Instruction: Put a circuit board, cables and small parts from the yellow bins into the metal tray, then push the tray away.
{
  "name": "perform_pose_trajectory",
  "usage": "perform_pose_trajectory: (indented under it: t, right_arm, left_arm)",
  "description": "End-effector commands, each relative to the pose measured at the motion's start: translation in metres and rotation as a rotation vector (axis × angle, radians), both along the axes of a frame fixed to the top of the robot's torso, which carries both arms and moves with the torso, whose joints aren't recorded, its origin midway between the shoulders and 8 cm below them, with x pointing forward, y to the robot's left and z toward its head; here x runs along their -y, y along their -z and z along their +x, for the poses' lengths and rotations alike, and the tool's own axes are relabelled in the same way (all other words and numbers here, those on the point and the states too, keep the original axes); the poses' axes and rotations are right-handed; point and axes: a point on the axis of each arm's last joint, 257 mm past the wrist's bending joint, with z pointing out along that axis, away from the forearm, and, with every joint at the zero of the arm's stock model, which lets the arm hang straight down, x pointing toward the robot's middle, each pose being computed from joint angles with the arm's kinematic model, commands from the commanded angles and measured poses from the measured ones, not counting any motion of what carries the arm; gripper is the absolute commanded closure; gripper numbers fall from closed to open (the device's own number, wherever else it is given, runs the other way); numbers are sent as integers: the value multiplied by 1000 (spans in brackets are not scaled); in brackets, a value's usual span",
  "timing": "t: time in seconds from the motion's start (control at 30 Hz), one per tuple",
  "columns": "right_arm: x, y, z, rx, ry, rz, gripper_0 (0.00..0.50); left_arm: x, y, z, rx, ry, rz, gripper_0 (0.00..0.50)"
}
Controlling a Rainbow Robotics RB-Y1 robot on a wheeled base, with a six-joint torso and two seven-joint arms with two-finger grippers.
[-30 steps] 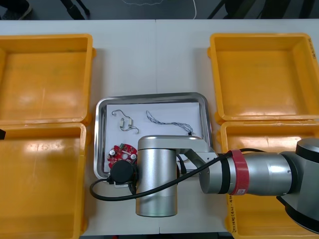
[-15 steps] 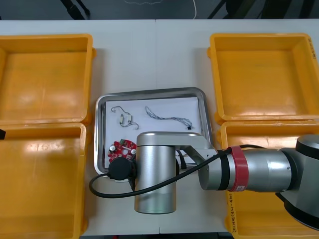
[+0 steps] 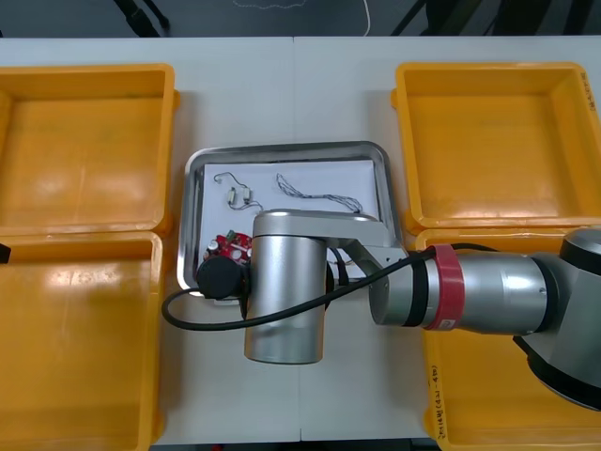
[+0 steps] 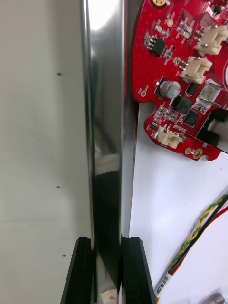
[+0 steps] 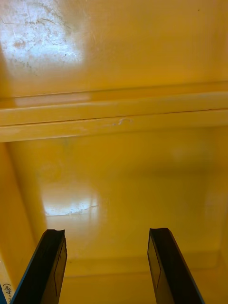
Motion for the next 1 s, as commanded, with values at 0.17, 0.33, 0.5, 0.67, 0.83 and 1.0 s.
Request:
perform_pose_trajectory:
  t: [0.17, 0.33, 0.5, 0.67, 0.83, 1.0]
  right_arm:
    - [-25, -40, 32, 66, -12, 12, 500]
    - [-33, -49, 41, 68, 6, 38, 500]
    - [-35, -57, 52, 88, 6, 33, 500]
    - [-35, -64, 65, 107, 9, 32, 500]
    - [-35, -69, 77, 119, 13, 43, 500]
    - [-35, -69, 90, 130, 18, 54, 500]
  left_arm:
    - [-6, -8, -4, 14, 14, 26, 0]
    - [-6, -8, -4, 14, 14, 26, 0]
    - [-6, -8, -4, 14, 14, 26, 0]
    - [-6, -8, -4, 14, 14, 26, 0]
    - [-6, -8, -4, 14, 14, 26, 0]
    - [-6, -8, -4, 14, 14, 26, 0]
